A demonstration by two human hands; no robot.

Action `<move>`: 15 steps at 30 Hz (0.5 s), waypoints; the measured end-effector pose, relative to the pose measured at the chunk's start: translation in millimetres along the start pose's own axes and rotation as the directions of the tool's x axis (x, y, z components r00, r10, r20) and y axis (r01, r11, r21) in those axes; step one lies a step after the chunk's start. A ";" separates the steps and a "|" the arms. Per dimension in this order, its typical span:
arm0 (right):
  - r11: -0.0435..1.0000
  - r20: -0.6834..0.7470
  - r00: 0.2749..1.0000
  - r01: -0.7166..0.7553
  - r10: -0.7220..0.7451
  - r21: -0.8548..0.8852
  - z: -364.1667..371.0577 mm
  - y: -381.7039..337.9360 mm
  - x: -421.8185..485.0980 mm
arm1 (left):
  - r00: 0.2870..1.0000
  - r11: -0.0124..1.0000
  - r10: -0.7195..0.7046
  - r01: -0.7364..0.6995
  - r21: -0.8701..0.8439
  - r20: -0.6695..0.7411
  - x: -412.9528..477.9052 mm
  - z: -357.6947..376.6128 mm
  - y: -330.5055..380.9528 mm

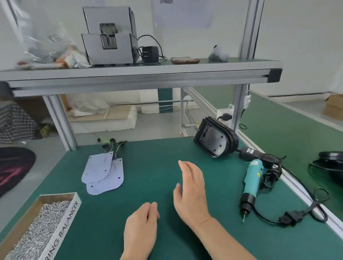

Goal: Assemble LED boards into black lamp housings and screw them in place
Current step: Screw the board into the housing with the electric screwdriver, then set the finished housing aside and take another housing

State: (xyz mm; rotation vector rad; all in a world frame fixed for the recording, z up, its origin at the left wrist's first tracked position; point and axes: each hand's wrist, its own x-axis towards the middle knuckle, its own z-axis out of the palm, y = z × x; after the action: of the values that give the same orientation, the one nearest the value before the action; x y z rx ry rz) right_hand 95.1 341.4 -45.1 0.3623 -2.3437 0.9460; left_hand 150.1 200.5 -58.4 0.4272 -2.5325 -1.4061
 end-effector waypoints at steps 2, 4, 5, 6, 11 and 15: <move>0.999 0.082 0.996 -0.033 0.033 0.006 7.3 5.3 -2.0 | 1.000 1.000 -0.019 0.020 -0.017 0.019 -1.2 -0.7 0.8; 0.993 0.174 0.978 -0.117 0.112 0.019 10.7 11.6 -2.9 | 0.996 0.995 -0.056 0.060 -0.074 0.065 -1.9 -3.7 2.9; 0.987 0.220 0.964 -0.160 0.151 0.022 12.3 15.1 -2.7 | 0.992 0.986 -0.084 0.097 -0.134 0.098 -1.9 -6.8 4.4; 0.981 0.265 0.947 -0.192 0.181 0.016 13.7 18.5 -2.3 | 0.984 0.968 -0.118 0.144 -0.205 0.132 -1.1 -11.2 5.7; 0.973 0.327 0.917 -0.230 0.226 -0.028 19.1 24.3 -1.3 | 0.958 0.887 -0.228 0.278 -0.368 0.175 17.7 -70.5 5.3; 0.965 0.306 0.920 -0.262 0.246 0.014 24.5 26.6 -0.7 | 0.969 0.979 -0.160 0.130 -0.160 -0.191 35.9 -144.7 -13.0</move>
State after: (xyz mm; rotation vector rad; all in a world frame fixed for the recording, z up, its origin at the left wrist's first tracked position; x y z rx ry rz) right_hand 73.7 343.2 -74.2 0.2396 -2.6974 1.1467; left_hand 165.0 67.0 7.6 0.7029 -2.2590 -1.5027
